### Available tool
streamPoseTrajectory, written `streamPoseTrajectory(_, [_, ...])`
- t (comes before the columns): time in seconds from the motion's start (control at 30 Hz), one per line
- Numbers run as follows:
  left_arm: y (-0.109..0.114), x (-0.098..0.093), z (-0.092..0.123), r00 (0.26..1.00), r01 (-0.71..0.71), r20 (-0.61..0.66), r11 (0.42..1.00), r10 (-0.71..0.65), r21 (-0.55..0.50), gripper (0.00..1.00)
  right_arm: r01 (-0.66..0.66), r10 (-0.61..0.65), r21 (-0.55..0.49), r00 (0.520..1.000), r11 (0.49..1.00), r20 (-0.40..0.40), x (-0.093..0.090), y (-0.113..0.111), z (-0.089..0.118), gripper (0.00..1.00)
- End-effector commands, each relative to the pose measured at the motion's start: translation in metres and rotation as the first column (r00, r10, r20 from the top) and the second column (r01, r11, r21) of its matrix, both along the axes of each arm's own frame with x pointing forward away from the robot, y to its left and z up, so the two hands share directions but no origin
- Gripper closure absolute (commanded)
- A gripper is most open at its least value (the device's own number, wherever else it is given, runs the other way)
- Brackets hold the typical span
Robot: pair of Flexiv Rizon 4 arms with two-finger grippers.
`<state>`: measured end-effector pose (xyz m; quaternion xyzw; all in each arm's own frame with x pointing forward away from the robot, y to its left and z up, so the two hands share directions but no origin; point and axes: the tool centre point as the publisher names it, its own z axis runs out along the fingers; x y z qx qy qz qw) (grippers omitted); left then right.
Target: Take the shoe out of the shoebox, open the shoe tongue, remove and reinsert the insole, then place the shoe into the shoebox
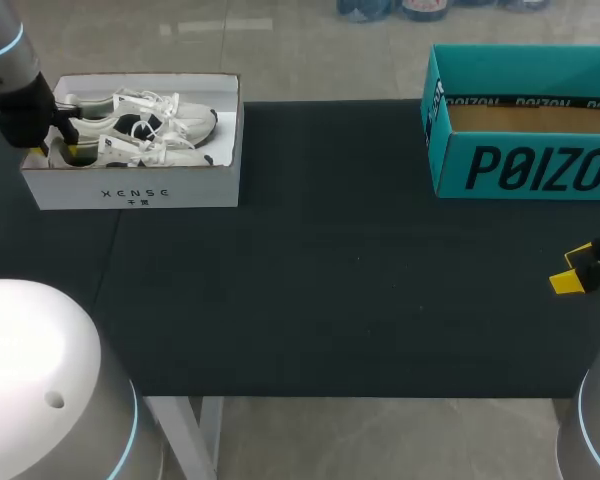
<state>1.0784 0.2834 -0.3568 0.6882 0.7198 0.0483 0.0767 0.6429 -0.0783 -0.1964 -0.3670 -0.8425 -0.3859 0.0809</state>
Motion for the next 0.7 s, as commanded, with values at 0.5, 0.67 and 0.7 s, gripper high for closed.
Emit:
streamPoseTrajectory(0.5, [0.0059, -0.0085, -0.0053, 1.0, -0.012, -0.023, 0.999, 0.013, 0.048, 0.53, 0.03, -0.029, -0.019, 0.999, 0.999, 0.025, -0.0126, -0.001, 0.0018, 0.0])
streamPoseTrajectory(0.67, [0.004, -0.0087, -0.004, 1.0, -0.013, -0.017, 0.999, 0.014, 0.052, 1.0, 0.03, -0.029, -0.019, 0.999, 0.999, 0.025, -0.0126, -0.001, 0.0018, 0.0])
streamPoseTrajectory(0.7, [0.0039, -0.0088, -0.0038, 1.0, -0.014, -0.018, 0.999, 0.015, 0.052, 1.0, 0.03, -0.029, -0.019, 0.999, 0.999, 0.025, -0.0126, -0.001, 0.0018, 0.0])
